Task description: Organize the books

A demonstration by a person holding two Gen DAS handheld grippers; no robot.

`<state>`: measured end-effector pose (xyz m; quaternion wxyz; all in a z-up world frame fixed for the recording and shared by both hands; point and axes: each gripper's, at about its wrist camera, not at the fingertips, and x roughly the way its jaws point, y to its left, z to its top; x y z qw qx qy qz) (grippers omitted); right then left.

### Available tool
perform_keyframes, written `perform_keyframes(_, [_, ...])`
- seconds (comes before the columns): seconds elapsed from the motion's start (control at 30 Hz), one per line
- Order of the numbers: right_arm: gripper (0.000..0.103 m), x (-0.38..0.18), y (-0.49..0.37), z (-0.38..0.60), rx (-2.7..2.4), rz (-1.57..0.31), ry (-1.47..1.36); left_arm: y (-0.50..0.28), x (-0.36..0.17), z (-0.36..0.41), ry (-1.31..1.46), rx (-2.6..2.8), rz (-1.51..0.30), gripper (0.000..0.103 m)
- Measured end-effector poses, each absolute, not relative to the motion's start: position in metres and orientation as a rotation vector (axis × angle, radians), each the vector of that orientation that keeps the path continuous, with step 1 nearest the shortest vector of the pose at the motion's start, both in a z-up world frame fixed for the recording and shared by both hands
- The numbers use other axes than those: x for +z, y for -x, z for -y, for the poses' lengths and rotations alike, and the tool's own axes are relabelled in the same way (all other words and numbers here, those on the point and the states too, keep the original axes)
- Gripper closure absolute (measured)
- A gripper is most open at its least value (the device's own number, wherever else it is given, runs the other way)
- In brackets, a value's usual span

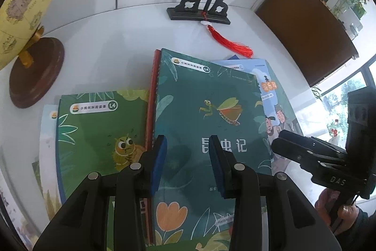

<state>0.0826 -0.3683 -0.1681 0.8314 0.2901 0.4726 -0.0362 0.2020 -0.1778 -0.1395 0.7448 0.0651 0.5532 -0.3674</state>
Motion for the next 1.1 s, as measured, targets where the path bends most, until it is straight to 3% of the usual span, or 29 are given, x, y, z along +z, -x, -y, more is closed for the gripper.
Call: perform_keyframes(1.1, [0.049, -0.184, -0.098, 0.347, -0.082, -1.025, -0.548, -0.219, -0.146, 0.17, -0.065, -0.791, -1.217, 0.065])
